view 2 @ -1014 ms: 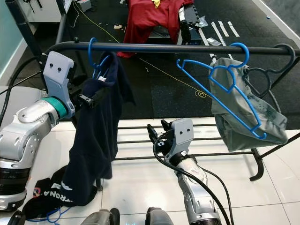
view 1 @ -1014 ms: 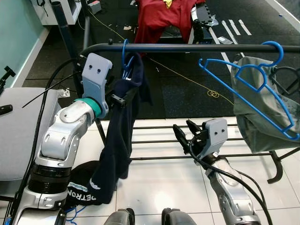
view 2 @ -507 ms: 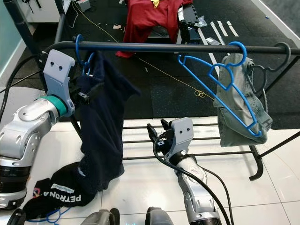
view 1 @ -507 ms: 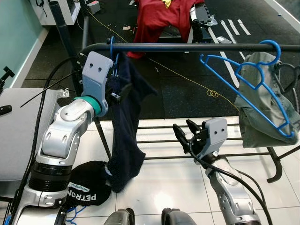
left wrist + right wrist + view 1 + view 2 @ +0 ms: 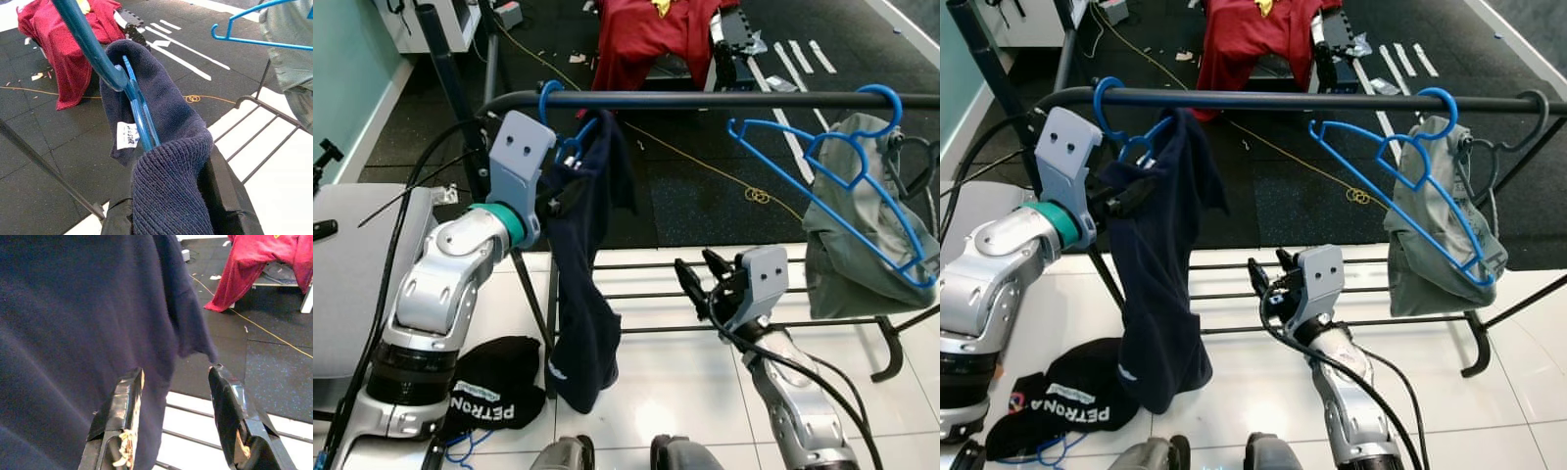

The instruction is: Hang hanger

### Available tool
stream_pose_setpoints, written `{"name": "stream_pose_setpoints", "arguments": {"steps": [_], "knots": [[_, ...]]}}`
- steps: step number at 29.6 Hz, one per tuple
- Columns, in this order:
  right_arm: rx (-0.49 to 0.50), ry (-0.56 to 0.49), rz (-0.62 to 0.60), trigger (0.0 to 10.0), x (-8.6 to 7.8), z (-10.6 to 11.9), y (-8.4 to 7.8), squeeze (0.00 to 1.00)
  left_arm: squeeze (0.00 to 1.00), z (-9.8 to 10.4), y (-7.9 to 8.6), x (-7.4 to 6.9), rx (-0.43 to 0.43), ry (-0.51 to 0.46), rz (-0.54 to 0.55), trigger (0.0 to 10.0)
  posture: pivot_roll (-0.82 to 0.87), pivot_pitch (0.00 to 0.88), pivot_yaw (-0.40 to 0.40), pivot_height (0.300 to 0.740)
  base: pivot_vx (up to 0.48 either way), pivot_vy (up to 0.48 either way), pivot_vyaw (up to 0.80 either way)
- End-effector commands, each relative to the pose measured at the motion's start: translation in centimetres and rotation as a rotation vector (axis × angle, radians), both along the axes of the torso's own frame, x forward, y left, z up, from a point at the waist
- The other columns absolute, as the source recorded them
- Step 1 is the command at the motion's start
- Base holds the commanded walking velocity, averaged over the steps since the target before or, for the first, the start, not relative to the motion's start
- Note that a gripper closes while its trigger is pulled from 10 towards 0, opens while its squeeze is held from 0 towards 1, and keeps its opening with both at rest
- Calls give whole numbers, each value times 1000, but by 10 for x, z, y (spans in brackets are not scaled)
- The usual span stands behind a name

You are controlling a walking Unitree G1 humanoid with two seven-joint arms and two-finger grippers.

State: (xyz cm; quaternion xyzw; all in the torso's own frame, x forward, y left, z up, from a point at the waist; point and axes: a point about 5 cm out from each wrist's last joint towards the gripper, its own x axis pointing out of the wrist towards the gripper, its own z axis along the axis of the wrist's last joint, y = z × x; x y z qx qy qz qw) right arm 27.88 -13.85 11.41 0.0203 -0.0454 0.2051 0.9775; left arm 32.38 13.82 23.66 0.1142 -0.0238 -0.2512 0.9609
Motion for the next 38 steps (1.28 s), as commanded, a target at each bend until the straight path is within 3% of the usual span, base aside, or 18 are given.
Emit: {"name": "stream_pose_setpoints", "arguments": {"steps": [1, 8, 12, 16, 23, 30, 34, 38], "knots": [[-9, 8, 0, 10000, -1, -2, -1, 0, 0, -2, -4, -5, 0, -3, -50, 0, -38, 78, 45, 740, 0, 0, 0], [-11, 7, 1, 10000, -1, -2, -1, 0, 0, -1, -6, -9, -12, -23, -89, 0, -40, 74, 45, 740, 0, 0, 0], [-13, 3, -2, 10000, -1, -2, -2, 0, 0, -3, -7, -20, 24, -42, -201, 0, -40, 74, 45, 740, 0, 0, 0], [-12, 2, -4, 10000, -1, -1, -2, 0, 0, -1, -3, -25, 38, -83, -221, 0, -37, 77, 44, 740, 0, 0, 0], [-12, 7, -3, 10000, -2, -2, -2, 0, 0, 11, -1, -28, 20, -185, -200, 0, -36, 84, 43, 740, 0, 0, 0], [-15, 12, -1, 10000, -1, -3, -2, 0, 0, 10, -3, -27, 60, -199, -202, 0, -37, 84, 43, 740, 0, 0, 0], [-18, 16, -6, 10000, -1, -3, -4, 0, 0, 15, -4, -13, 133, -237, -96, 0, -44, 94, 44, 740, 0, 0, 0], [-19, 20, -7, 10000, -1, -3, -4, 0, 0, 23, -5, -8, 148, -293, -68, 0, -47, 99, 47, 740, 0, 0, 0]]}}
